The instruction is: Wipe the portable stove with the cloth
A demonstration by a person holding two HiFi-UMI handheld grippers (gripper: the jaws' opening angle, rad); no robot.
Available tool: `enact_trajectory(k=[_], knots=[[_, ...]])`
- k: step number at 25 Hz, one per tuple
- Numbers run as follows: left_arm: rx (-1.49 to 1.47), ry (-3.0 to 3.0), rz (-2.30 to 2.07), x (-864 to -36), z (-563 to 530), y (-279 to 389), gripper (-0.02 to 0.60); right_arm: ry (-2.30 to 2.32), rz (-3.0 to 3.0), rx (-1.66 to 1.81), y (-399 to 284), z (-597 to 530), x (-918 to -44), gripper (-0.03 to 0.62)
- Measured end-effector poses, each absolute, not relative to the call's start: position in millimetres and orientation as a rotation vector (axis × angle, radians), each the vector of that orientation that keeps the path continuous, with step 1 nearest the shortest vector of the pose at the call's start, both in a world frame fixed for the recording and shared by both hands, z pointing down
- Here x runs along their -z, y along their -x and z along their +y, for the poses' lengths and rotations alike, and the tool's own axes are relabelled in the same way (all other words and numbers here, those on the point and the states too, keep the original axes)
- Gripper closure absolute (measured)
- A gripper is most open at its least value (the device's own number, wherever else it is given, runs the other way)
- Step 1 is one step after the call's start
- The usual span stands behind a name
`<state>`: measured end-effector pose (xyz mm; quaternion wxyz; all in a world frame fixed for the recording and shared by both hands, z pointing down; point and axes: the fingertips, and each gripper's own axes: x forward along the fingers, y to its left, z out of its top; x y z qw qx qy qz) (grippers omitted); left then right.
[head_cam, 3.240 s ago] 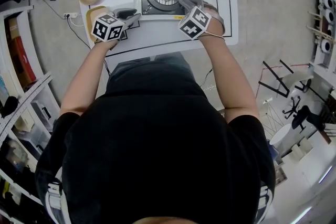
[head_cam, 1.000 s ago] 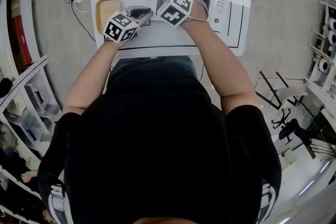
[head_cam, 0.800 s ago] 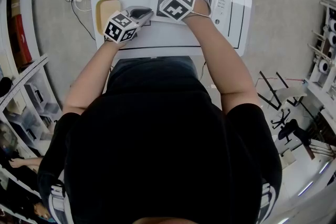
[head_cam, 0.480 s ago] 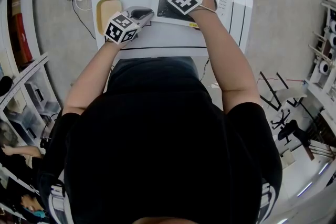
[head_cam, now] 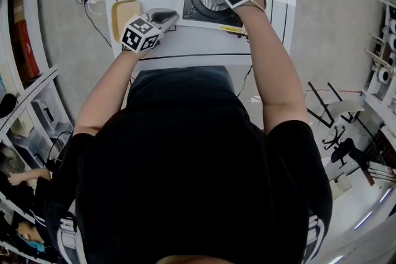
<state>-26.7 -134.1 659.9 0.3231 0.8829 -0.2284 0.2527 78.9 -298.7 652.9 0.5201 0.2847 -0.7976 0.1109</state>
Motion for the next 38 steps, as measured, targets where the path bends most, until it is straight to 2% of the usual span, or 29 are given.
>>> enact_trajectory(k=[14, 24, 38], knots=[[-0.689, -2.327, -0.591, -659, -129, 22, 0.538, -0.850, -1.838, -0.391, -157, -275, -656, 0.485], [-0.713, -2.329, -0.581, -659, -122, 18, 0.538, -0.870, -1.803, -0.397, -178, -232, -657, 0.485], [-0.741, -2.335, -0.583, -656, -112, 15, 0.540, -0.839, -1.760, -0.409, -174, -165, -654, 0.485]])
